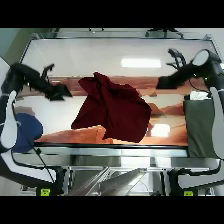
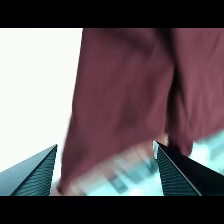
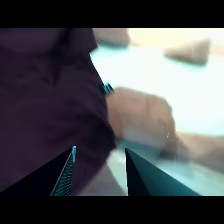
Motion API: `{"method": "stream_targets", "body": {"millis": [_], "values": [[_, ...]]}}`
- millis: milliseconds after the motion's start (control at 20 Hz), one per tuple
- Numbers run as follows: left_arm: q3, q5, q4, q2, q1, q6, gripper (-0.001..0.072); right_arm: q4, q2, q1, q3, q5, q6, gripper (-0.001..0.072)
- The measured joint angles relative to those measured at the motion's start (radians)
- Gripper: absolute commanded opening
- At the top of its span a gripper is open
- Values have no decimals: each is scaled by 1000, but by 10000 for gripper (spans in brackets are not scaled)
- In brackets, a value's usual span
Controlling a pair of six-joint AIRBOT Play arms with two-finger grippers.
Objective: Fold the shirts.
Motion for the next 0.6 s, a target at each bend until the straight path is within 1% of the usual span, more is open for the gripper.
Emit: {"method": "stream_targets", "body": {"millis": [150, 300, 450, 600], "values": [[-269, -49, 0, 108, 24, 34, 673, 12, 27, -69, -163, 22, -43, 359], [-454, -154, 3, 179, 34, 61, 673, 56, 38, -104, -281, 11, -87, 359], [-534, -251, 9, 186, 33, 76, 673, 95, 42, -116, -335, -6, -124, 359], [-563, -288, 6, 150, 11, 93, 673, 114, 43, -121, -355, -27, -147, 359]]}}
